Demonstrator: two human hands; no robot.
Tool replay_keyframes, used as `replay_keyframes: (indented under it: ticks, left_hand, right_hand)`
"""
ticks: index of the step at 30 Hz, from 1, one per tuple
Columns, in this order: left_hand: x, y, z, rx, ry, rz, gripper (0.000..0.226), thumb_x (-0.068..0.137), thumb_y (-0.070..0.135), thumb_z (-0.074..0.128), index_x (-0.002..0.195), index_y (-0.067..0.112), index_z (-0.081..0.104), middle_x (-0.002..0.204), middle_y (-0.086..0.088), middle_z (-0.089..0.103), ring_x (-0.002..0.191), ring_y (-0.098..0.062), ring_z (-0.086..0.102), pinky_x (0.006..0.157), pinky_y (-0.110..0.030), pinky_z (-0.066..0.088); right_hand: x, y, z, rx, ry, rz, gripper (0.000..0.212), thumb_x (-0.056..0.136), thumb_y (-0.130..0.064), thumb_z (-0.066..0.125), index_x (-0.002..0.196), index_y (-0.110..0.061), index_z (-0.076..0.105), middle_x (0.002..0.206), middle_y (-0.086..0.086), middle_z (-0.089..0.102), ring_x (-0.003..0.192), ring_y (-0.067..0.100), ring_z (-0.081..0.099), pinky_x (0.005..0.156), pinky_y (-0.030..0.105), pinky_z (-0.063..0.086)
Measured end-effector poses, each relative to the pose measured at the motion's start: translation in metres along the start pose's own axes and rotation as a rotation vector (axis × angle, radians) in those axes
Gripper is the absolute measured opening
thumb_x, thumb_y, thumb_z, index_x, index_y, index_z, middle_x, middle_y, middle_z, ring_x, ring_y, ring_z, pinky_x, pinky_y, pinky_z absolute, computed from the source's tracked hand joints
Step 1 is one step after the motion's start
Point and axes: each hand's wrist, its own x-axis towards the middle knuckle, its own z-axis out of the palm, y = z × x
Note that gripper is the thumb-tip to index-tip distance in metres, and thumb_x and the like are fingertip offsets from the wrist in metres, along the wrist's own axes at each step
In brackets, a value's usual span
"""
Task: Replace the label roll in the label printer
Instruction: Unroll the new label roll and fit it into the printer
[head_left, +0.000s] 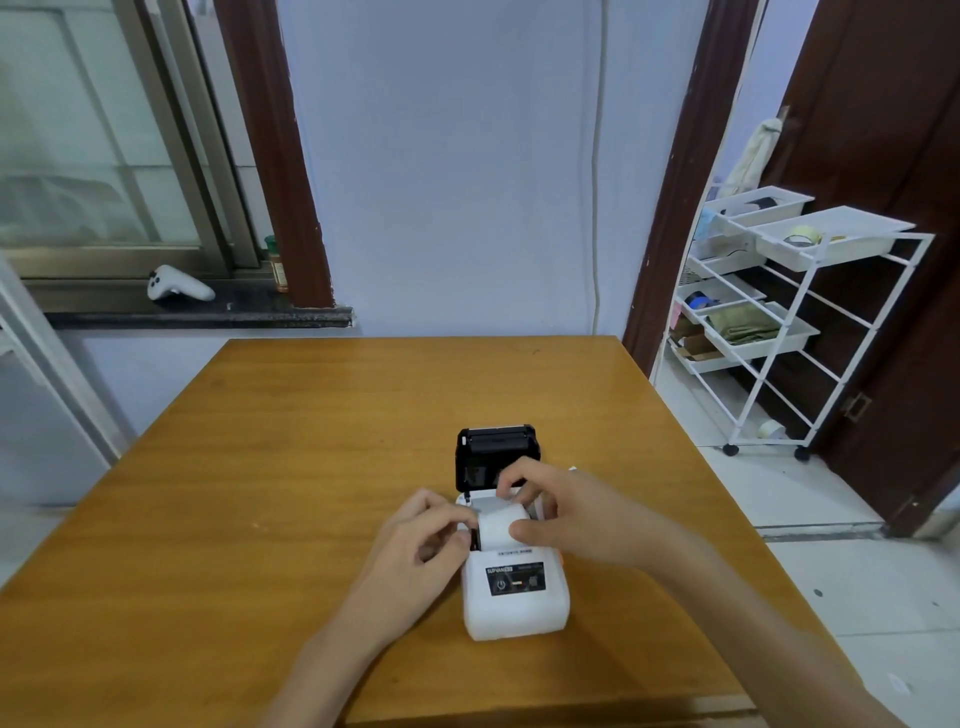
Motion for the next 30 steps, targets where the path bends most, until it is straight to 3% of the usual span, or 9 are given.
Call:
replay_keyframes:
  ticks: [2, 4, 6, 9, 15, 20, 23, 27, 30]
  left_hand:
    - [0.000, 0.001, 0.000, 0.018, 0.007, 0.006, 0.019, 0.095, 0.014, 0.061, 0.094, 0.029, 0.072, 0.095, 0.014, 0.052, 0.079, -0.018, 0.054, 0.061, -0.023, 0.042]
    - [0.000, 0.002, 0.000, 0.027, 0.007, 0.010, 0.019, 0.095, 0.014, 0.061, 0.094, 0.030, 0.072, 0.094, 0.014, 0.052, 0.077, -0.017, 0.053, 0.060, -0.015, 0.038]
    - [0.000, 0.003, 0.000, 0.019, 0.009, 0.006, 0.020, 0.095, 0.013, 0.061, 0.094, 0.030, 0.072, 0.094, 0.014, 0.052, 0.077, -0.015, 0.053, 0.061, -0.014, 0.038]
    - [0.000, 0.004, 0.001, 0.001, 0.011, 0.014, 0.019, 0.095, 0.012, 0.061, 0.094, 0.027, 0.073, 0.092, 0.013, 0.053, 0.072, -0.009, 0.052, 0.061, -0.013, 0.036]
    - [0.000, 0.007, 0.000, -0.002, 0.018, 0.031, 0.018, 0.095, 0.013, 0.061, 0.093, 0.026, 0.073, 0.091, 0.003, 0.056, 0.067, -0.003, 0.050, 0.059, -0.012, 0.034]
    - [0.001, 0.003, 0.001, -0.016, 0.017, 0.010, 0.020, 0.096, 0.014, 0.060, 0.094, 0.029, 0.074, 0.092, 0.010, 0.053, 0.072, -0.016, 0.052, 0.060, -0.015, 0.036]
    - [0.001, 0.000, 0.001, -0.022, 0.019, 0.004, 0.021, 0.095, 0.014, 0.061, 0.094, 0.030, 0.074, 0.092, 0.011, 0.054, 0.075, -0.019, 0.053, 0.060, -0.017, 0.037]
    - [0.001, -0.002, 0.001, -0.022, 0.014, 0.002, 0.021, 0.095, 0.013, 0.060, 0.094, 0.028, 0.075, 0.092, 0.011, 0.054, 0.077, -0.019, 0.053, 0.060, -0.018, 0.037]
    - [0.002, -0.001, 0.001, -0.005, 0.019, 0.020, 0.020, 0.095, 0.012, 0.060, 0.095, 0.026, 0.075, 0.091, 0.010, 0.054, 0.073, -0.016, 0.051, 0.059, -0.015, 0.034]
  right_hand:
    - [-0.002, 0.001, 0.002, -0.081, 0.020, -0.051, 0.013, 0.094, -0.028, 0.059, 0.106, -0.033, 0.059, 0.091, -0.012, 0.055, 0.072, 0.004, 0.050, 0.069, 0.022, 0.044]
    - [-0.003, 0.001, 0.004, -0.116, 0.045, -0.073, 0.013, 0.094, -0.031, 0.060, 0.105, -0.033, 0.066, 0.103, -0.016, 0.054, 0.079, 0.000, 0.050, 0.076, 0.019, 0.042]
    - [-0.003, 0.000, 0.004, -0.124, 0.061, -0.065, 0.018, 0.091, -0.034, 0.064, 0.108, -0.031, 0.070, 0.115, -0.018, 0.052, 0.086, -0.003, 0.051, 0.081, 0.017, 0.042]
    - [0.001, -0.002, 0.001, -0.140, 0.040, -0.036, 0.027, 0.087, -0.036, 0.070, 0.113, -0.028, 0.072, 0.112, -0.018, 0.057, 0.095, 0.001, 0.054, 0.087, 0.024, 0.047]
    - [0.010, -0.005, -0.001, -0.231, 0.013, -0.043, 0.036, 0.084, -0.031, 0.074, 0.120, -0.026, 0.067, 0.091, -0.026, 0.049, 0.087, 0.001, 0.050, 0.084, 0.022, 0.045]
    - [0.012, -0.001, 0.002, -0.229, 0.045, -0.049, 0.029, 0.083, -0.027, 0.075, 0.111, -0.028, 0.070, 0.099, -0.016, 0.057, 0.089, 0.007, 0.055, 0.084, 0.028, 0.049]
    - [0.012, 0.000, 0.005, -0.197, 0.093, -0.040, 0.023, 0.084, -0.029, 0.074, 0.107, -0.028, 0.072, 0.095, -0.019, 0.057, 0.081, 0.000, 0.053, 0.077, 0.019, 0.044]
    - [0.009, 0.000, 0.008, -0.121, 0.155, -0.035, 0.014, 0.088, -0.033, 0.069, 0.101, -0.030, 0.073, 0.091, -0.022, 0.059, 0.078, 0.001, 0.055, 0.073, 0.018, 0.045]
    - [0.008, 0.001, 0.010, -0.016, 0.192, -0.037, 0.012, 0.088, -0.032, 0.069, 0.099, -0.029, 0.073, 0.099, -0.018, 0.061, 0.078, -0.001, 0.055, 0.070, 0.013, 0.042]
